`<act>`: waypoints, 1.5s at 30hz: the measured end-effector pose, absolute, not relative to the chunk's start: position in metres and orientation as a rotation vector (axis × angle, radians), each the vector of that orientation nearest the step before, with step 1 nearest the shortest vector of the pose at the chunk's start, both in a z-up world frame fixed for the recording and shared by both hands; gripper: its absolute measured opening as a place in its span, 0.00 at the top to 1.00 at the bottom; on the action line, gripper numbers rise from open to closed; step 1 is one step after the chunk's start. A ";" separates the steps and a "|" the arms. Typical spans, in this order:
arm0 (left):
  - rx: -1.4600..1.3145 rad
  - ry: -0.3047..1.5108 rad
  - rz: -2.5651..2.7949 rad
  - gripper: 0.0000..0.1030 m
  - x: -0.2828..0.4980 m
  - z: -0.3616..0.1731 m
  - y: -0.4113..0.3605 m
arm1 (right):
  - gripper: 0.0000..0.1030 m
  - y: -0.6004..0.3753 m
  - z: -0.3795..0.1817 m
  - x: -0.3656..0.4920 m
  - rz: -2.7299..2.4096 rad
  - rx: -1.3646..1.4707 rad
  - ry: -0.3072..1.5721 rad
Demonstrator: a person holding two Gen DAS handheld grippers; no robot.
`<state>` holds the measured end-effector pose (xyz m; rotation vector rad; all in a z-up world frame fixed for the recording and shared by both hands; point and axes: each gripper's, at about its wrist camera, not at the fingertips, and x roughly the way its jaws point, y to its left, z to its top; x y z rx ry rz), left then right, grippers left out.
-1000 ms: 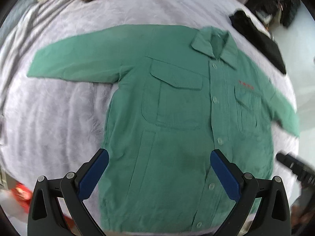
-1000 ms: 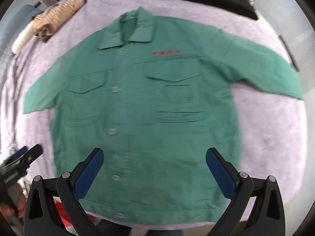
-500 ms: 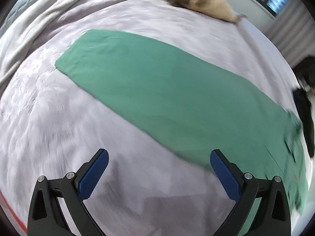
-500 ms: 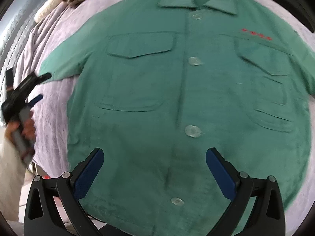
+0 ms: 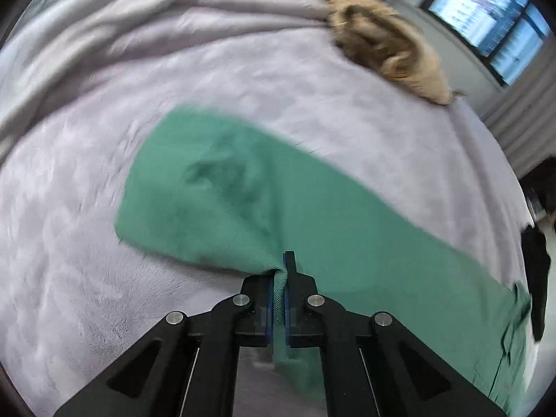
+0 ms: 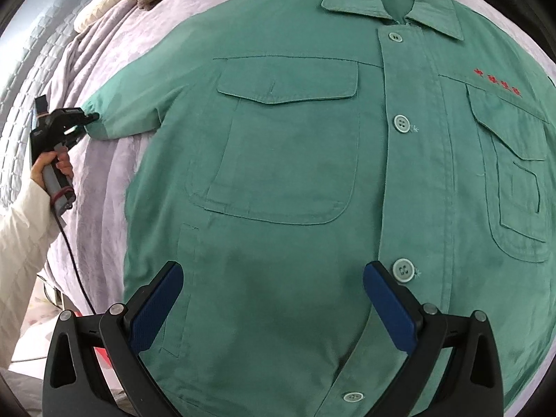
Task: Fold large clothes
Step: 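Reach the left tool to a jacket sleeve cuff and close on it, then lift the held sleeve with the left tool and fold it across the jacket body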
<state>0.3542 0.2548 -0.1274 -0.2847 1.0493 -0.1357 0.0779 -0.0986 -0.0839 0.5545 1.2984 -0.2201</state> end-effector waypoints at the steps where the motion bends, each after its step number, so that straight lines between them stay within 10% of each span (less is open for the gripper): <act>1: -0.257 1.019 -0.179 0.95 0.350 -0.112 0.242 | 0.00 -0.100 -0.081 0.075 -0.224 0.550 1.288; 11: -0.077 0.799 -0.755 0.95 0.256 0.021 0.029 | 0.00 -0.152 -0.057 0.028 -0.305 0.598 1.158; 19: 0.283 0.953 -0.863 0.91 0.157 -0.065 -0.157 | 0.00 -0.227 -0.059 -0.037 -0.475 0.703 1.109; 23: 0.469 0.978 -0.806 0.13 0.109 -0.112 -0.172 | 0.00 -0.254 -0.069 -0.066 -0.534 0.726 1.130; 24: 0.504 0.956 -0.793 0.07 0.100 -0.112 -0.173 | 0.00 -0.260 -0.071 -0.072 -0.548 0.731 1.134; 34: 0.529 0.812 -0.506 0.07 0.097 -0.069 -0.041 | 0.00 -0.267 -0.033 -0.008 -0.459 0.513 1.061; 45: 0.640 0.854 -0.242 0.07 0.142 -0.121 -0.003 | 0.00 -0.181 -0.092 0.176 -0.414 -0.344 1.160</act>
